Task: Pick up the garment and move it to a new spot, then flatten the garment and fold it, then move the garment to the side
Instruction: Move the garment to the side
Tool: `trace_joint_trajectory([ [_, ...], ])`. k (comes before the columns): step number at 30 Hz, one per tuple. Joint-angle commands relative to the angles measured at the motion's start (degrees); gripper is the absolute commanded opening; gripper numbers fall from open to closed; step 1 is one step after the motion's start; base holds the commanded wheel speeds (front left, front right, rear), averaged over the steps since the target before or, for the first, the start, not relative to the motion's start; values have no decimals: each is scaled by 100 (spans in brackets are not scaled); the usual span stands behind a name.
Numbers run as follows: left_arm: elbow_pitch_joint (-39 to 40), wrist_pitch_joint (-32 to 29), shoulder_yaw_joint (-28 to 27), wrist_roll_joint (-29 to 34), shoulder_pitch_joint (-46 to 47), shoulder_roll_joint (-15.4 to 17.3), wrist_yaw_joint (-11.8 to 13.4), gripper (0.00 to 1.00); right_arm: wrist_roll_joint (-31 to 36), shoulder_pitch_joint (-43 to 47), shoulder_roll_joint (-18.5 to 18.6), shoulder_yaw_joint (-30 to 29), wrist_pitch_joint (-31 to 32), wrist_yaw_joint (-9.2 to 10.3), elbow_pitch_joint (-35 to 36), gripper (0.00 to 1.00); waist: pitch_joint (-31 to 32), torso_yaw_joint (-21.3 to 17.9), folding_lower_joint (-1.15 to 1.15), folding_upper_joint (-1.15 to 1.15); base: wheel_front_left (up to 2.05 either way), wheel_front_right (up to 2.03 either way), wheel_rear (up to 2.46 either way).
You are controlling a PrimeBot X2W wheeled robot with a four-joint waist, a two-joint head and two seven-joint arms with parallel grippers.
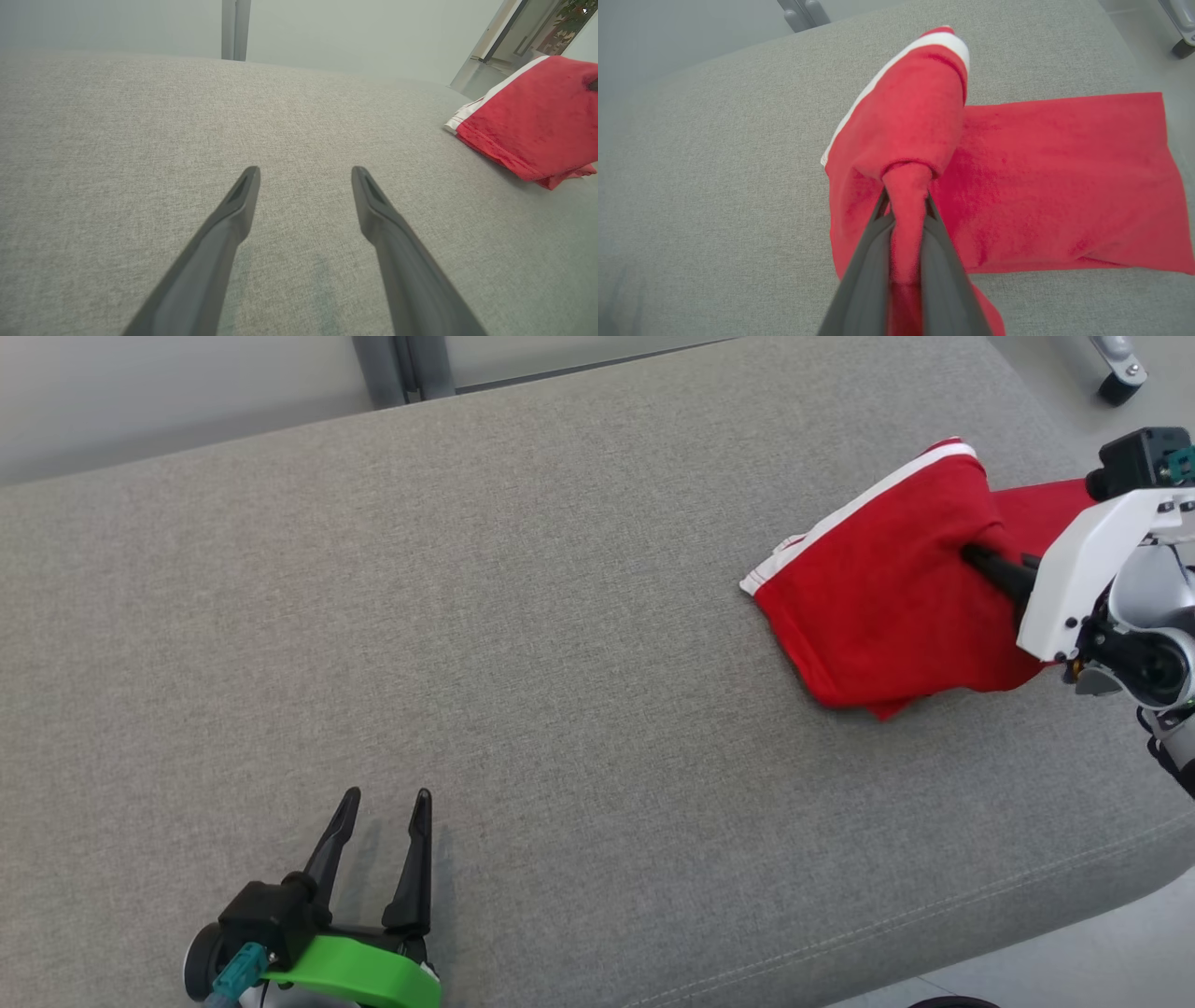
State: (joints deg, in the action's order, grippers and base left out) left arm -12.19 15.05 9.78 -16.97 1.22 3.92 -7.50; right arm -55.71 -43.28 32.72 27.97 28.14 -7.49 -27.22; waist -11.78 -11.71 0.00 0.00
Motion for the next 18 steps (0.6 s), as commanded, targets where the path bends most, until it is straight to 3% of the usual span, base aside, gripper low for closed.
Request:
trace_joint_trajectory([
  [1, -19, 13, -25, 47, 11, 62, 0, 100, 44, -135, 35, -61, 41, 2, 13, 0, -64, 24, 0, 0, 0, 0, 0],
  [8, -37, 13, -47, 68, 8, 104, 0, 100, 154, -460, 58, -176, 210, 2, 84, 0, -172, 228, 0, 0, 0, 0, 0],
  [18, 15, 13, -174, 116, -72, 115, 0, 100, 111, -594, 126, -169, 459, 2, 407, 0, -159, 221, 0, 0, 0, 0, 0],
])
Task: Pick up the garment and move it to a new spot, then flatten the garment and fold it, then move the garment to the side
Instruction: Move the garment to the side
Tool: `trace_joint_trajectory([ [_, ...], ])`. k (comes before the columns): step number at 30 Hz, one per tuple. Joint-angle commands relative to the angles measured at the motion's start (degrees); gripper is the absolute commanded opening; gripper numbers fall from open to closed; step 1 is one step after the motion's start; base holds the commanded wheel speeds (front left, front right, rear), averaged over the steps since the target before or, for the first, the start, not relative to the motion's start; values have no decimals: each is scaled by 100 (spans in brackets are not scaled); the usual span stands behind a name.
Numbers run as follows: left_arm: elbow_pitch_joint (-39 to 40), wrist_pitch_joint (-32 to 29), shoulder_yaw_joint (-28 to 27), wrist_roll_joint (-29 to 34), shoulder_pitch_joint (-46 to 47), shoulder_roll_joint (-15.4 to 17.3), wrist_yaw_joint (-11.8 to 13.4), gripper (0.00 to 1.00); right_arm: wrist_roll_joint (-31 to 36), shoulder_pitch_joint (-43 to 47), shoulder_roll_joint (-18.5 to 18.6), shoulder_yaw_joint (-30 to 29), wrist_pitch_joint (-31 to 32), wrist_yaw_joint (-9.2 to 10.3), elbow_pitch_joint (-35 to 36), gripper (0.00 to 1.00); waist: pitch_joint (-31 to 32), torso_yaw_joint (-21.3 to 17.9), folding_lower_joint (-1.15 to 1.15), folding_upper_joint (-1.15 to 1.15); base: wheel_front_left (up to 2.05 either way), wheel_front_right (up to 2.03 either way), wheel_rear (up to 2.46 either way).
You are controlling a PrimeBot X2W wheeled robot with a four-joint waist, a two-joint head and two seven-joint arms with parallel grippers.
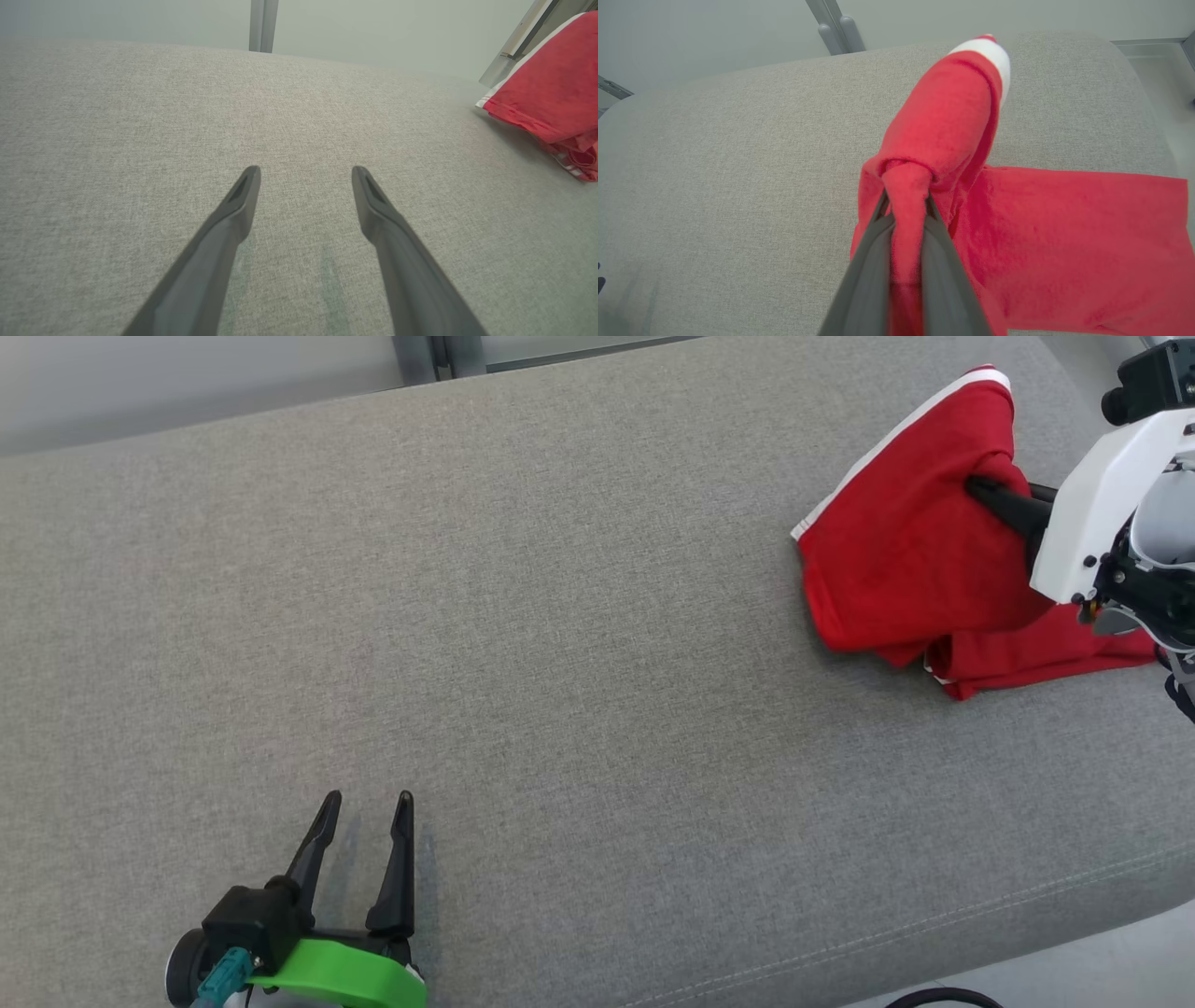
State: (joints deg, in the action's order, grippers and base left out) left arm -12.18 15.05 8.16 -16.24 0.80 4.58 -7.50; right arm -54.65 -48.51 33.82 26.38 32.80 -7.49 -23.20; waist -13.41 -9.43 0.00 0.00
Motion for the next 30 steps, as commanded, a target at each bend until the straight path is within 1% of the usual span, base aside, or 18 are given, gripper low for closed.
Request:
trace_joint_trajectory([
  [1, 16, 13, -23, 50, -48, 47, 0, 100, -5, -53, 32, -12, 27, 2, 53, 0, 14, -22, 0, 0, 0, 0, 0],
  [6, 21, 13, 19, 79, -44, 61, 0, 100, -69, 50, 130, -116, 188, 2, 208, 0, -7, -99, 0, 0, 0, 0, 0],
  [10, -3, 13, 84, 86, 68, 116, 0, 100, 43, 161, 186, -257, 154, 2, 26, 0, -95, -111, 0, 0, 0, 0, 0],
  [13, -25, 13, 153, 86, 161, 160, 0, 100, 305, 162, 188, -362, -61, 2, -255, 0, -212, -108, 0, 0, 0, 0, 0],
  [16, -64, 13, 224, 81, 243, 206, 0, 100, 509, 152, 62, -466, -266, 2, -639, 0, -320, -78, 0, 0, 0, 0, 0],
  [21, -114, 13, 239, 64, 355, 266, 0, 100, 830, 65, -22, -618, -564, 2, -1201, 0, -500, -1, 0, 0, 0, 0, 0],
  [30, -123, 13, 249, 73, 475, 317, 0, 100, 1363, -49, -119, -729, -1229, 3, -2058, 0, -727, 76, 0, 0, 0, 0, 0],
])
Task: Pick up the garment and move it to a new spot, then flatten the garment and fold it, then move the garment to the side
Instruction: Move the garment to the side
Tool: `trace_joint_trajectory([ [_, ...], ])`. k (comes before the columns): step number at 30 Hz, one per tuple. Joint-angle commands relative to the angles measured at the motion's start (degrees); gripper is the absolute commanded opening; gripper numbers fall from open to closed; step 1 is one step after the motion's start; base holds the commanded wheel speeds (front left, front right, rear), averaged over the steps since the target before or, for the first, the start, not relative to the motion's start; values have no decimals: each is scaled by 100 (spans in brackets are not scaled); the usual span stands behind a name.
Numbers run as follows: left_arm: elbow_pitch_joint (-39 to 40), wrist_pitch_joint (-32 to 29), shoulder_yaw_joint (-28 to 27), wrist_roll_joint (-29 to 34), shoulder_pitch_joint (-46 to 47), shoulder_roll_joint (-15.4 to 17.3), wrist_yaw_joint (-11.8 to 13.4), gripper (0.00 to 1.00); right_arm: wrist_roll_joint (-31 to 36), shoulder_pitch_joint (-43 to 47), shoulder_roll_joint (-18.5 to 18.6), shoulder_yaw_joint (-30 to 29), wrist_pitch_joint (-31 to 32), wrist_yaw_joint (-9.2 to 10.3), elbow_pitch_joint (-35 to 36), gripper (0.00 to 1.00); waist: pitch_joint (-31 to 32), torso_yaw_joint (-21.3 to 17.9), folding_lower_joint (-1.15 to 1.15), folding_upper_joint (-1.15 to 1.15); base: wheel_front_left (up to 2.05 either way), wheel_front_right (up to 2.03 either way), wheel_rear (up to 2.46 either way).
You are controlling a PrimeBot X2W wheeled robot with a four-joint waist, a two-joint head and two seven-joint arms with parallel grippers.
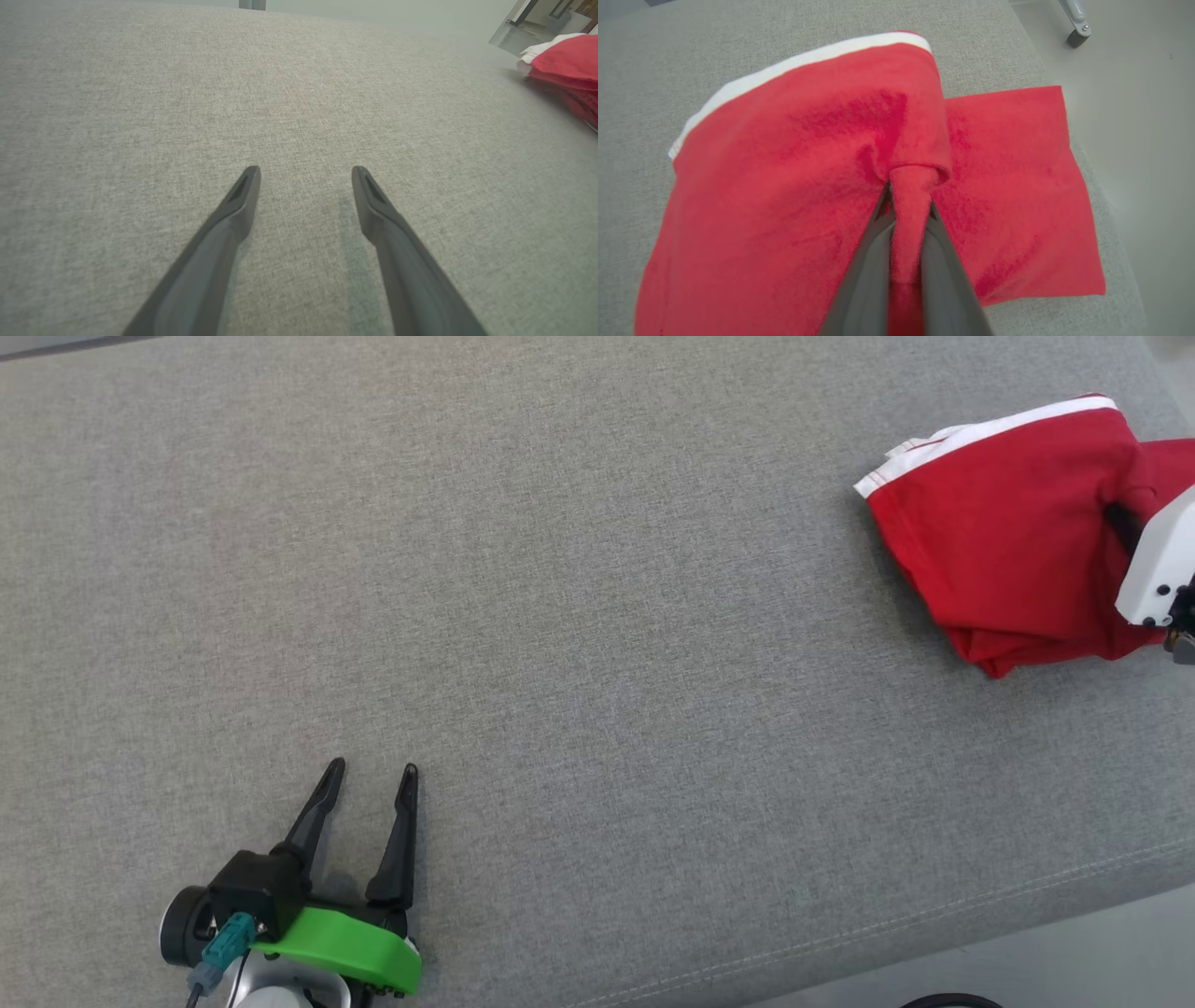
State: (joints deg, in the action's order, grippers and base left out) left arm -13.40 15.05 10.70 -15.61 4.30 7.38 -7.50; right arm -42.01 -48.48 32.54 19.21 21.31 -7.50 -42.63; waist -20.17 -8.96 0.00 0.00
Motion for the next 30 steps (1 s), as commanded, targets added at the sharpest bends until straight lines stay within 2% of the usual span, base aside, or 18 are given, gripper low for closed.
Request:
trace_joint_trajectory([
  [1, -1, 13, 3, 14, 139, 37, 0, 100, 194, -85, 34, -17, -155, 4, -222, 0, -71, 38, 0, 0, 0, 0, 0],
  [3, -1, 13, 17, 24, 162, 45, 0, 100, 341, -155, 40, -77, -329, 4, -452, 0, -93, 54, 0, 0, 0, 0, 0],
  [5, -2, 13, 21, 28, 188, 54, 0, 100, 495, -180, -4, -79, -433, 4, -663, 38, -103, 65, 0, 0, 0, 0, 0],
  [6, -2, 13, 21, 28, 188, 54, 0, 100, 495, -180, -4, -79, -433, 4, -663, 38, -103, 65, 0, 0, 0, 0, 0],
  [7, 0, 13, 20, 30, 205, 57, 0, 100, 592, -211, 2, -70, -512, 4, -744, 56, -102, 67, 0, 0, 0, 0, 0],
  [8, 3, 13, 17, 31, 214, 55, 0, 100, 670, -251, 8, -100, -607, 4, -837, 100, -96, 68, 0, 0, 0, 0, 0],
  [18, -61, 14, 6, -6, 103, -28, 0, 100, 1244, -209, -117, -87, -1041, 5, -1630, 100, 148, 103, 0, 0, 0, 0, 0],
  [22, -98, 13, -43, -57, -29, -92, 0, 100, 1512, -95, 64, -51, -1271, 5, -1881, 100, 405, 155, 0, 0, 0, 0, 0],
  [26, -110, 13, -118, -98, -214, -183, 0, 100, 1705, 25, 187, -2, -1654, 5, -1830, 100, 754, 214, 0, 0, 0, 0, 0],
  [30, -70, 13, -221, -114, -454, -252, 0, 100, 1776, 155, 320, 72, -2170, 5, -1413, 100, 1096, 293, 0, 0, 0, 0, 0],
])
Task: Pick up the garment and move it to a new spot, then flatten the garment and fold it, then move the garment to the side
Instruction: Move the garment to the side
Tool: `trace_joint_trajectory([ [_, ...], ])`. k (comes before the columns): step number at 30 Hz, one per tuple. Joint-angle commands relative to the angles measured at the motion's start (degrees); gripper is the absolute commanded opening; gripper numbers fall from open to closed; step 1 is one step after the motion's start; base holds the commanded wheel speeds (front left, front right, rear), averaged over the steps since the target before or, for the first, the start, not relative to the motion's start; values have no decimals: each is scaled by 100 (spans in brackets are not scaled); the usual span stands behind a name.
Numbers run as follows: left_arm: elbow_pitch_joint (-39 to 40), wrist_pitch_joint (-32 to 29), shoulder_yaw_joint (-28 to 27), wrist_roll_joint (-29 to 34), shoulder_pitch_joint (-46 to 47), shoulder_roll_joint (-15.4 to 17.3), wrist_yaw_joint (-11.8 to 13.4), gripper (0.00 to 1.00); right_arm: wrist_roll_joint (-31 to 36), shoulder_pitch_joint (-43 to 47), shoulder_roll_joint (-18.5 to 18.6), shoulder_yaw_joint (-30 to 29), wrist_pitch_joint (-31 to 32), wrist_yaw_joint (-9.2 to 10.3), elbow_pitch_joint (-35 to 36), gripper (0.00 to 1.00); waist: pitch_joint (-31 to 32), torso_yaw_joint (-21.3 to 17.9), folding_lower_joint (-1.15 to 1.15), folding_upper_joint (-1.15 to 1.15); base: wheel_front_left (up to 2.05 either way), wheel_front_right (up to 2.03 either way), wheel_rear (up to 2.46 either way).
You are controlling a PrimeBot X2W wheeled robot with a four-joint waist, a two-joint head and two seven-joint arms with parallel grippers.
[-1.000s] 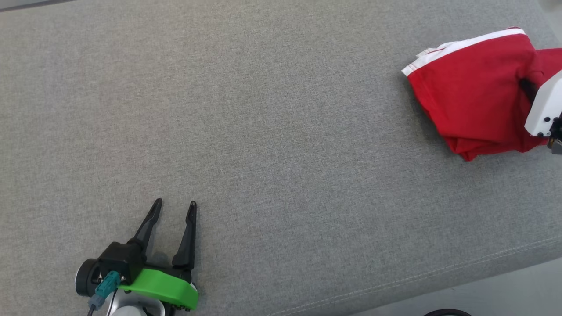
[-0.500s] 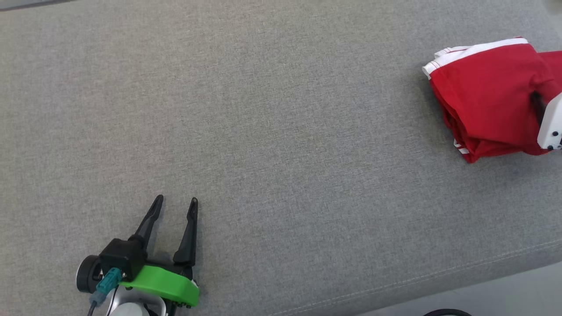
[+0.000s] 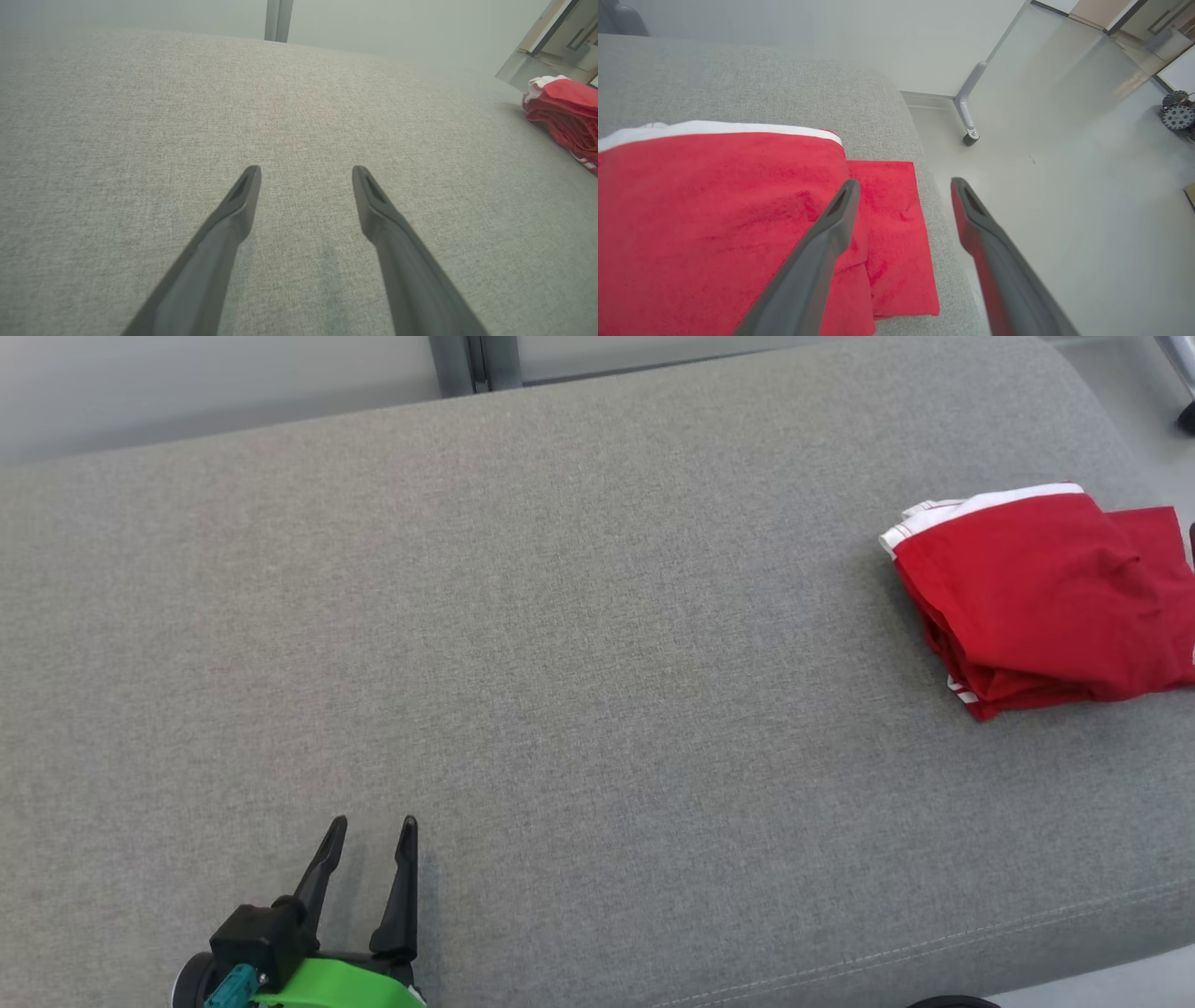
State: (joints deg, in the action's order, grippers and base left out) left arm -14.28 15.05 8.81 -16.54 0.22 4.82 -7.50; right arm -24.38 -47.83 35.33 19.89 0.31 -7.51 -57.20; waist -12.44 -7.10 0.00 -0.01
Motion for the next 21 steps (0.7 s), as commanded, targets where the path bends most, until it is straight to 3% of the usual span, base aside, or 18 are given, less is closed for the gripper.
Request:
trace_joint_trajectory([
  [1, 39, 13, -67, -25, -119, -12, 0, 100, 31, 135, 54, 1, -228, 6, 189, 100, 409, 126, 0, 1, 0, 0, 0],
  [6, 161, 13, -228, -13, -415, -83, 0, 100, -37, 689, -71, -143, -975, 6, 1068, 100, 862, 313, 0, 1, 0, 0, 0],
  [12, 203, 13, -385, 40, -666, -122, 0, 100, -126, 2178, -312, -605, -1430, 7, 2227, 100, 1308, 645, 0, 1, 0, 0, 0],
  [16, 115, 13, -467, 48, -724, -124, 0, 100, 67, 3189, -772, -1127, -1529, 8, 2856, 100, 1402, 758, 0, 1, 0, 0, 0],
  [21, -75, 13, -502, 30, -683, -42, 0, 100, 1048, 4137, -1511, -1812, -1550, 6, 3511, 100, 1443, 838, 0, 1, 0, 0, 0],
])
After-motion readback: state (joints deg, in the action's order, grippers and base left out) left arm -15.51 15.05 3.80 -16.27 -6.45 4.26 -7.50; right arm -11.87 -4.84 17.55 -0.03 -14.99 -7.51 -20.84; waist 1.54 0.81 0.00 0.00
